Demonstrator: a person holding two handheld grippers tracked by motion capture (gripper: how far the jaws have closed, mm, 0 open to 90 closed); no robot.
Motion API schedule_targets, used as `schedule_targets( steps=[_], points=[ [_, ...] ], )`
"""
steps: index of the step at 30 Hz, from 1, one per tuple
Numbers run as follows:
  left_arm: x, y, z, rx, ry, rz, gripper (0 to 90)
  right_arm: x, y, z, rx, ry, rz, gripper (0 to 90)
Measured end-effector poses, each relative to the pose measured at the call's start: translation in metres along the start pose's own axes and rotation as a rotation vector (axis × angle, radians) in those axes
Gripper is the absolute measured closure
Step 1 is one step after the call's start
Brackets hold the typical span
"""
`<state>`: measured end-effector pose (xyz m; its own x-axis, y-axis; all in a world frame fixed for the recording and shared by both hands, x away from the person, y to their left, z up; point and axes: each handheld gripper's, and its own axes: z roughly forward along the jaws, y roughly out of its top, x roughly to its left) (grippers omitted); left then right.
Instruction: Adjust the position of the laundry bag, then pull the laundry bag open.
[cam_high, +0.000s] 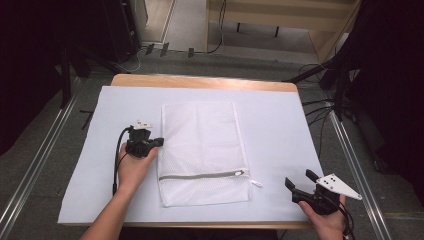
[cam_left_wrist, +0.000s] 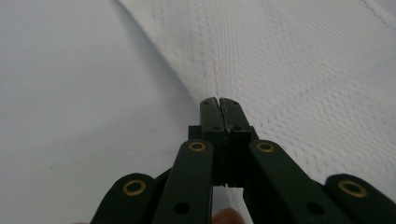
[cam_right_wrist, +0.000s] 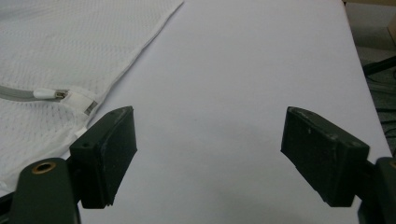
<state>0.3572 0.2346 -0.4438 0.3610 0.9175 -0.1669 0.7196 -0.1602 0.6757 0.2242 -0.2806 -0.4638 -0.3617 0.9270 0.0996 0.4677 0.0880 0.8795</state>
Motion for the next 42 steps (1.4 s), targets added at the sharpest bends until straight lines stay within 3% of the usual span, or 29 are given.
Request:
schedule_targets(
  steps=[5, 6, 7, 8, 11, 15, 17, 21, 22, 26, 29, 32, 35, 36, 38, 40, 42],
  points=[
    [0.008, 0.006, 0.006, 0.001, 0.025, -0.012, 86.1, 0.010, 0.000, 0.003, -0.006, 0.028, 0.003, 24.8],
    [0.008, 0.006, 0.005, -0.018, 0.040, -0.020, 86.1, 0.012, 0.000, 0.003, -0.006, 0.041, 0.005, 26.4],
    [0.007, 0.006, 0.002, -0.043, 0.051, -0.027, 76.2, 0.016, 0.000, 0.004, -0.009, 0.059, 0.006, 28.6],
    [0.003, 0.004, -0.003, -0.093, 0.071, -0.029, 60.2, 0.023, 0.001, 0.006, -0.012, 0.092, 0.011, 32.3],
    [-0.002, -0.001, -0.010, -0.124, 0.073, -0.021, 51.3, 0.031, 0.002, 0.009, -0.013, 0.119, 0.014, 37.1],
    [-0.013, -0.017, -0.026, -0.176, 0.017, -0.020, 49.4, 0.049, 0.005, 0.017, 0.009, 0.183, -0.011, 45.6],
    [-0.020, -0.026, -0.032, -0.192, -0.003, -0.018, 48.2, 0.056, 0.007, 0.019, 0.020, 0.169, -0.014, 49.6],
    [-0.035, -0.037, -0.038, -0.186, -0.040, 0.018, 47.1, 0.064, 0.011, 0.026, 0.020, 0.186, 0.020, 59.4],
    [-0.039, -0.038, -0.040, -0.187, -0.043, 0.029, 45.7, 0.066, 0.012, 0.032, 0.019, 0.228, 0.042, 62.0],
    [-0.052, -0.041, -0.042, -0.194, -0.075, 0.058, 43.9, 0.075, 0.012, 0.041, 0.036, 0.246, 0.041, 64.3],
    [-0.056, -0.041, -0.041, -0.196, -0.093, 0.057, 43.4, 0.081, 0.013, 0.047, 0.054, 0.219, 0.012, 62.8],
    [-0.062, -0.042, -0.039, -0.195, -0.105, 0.066, 42.8, 0.084, 0.014, 0.054, 0.062, 0.233, 0.013, 64.4],
    [-0.068, -0.044, -0.036, -0.185, -0.116, 0.082, 40.6, 0.085, 0.016, 0.061, 0.091, 0.230, 0.032, 63.0],
    [-0.070, -0.044, -0.035, -0.179, -0.121, 0.087, 39.0, 0.083, 0.018, 0.066, 0.127, 0.244, 0.045, 60.8],
    [-0.075, -0.044, -0.033, -0.166, -0.149, 0.103, 38.6, 0.083, 0.017, 0.070, 0.140, 0.243, 0.035, 61.2],
    [-0.078, -0.044, -0.032, -0.159, -0.156, 0.104, 36.8, 0.084, 0.015, 0.073, 0.146, 0.245, 0.028, 60.2],
    [-0.081, -0.044, -0.029, -0.136, -0.192, 0.095, 35.7, 0.086, 0.012, 0.074, 0.146, 0.244, 0.035, 58.2]
  ],
)
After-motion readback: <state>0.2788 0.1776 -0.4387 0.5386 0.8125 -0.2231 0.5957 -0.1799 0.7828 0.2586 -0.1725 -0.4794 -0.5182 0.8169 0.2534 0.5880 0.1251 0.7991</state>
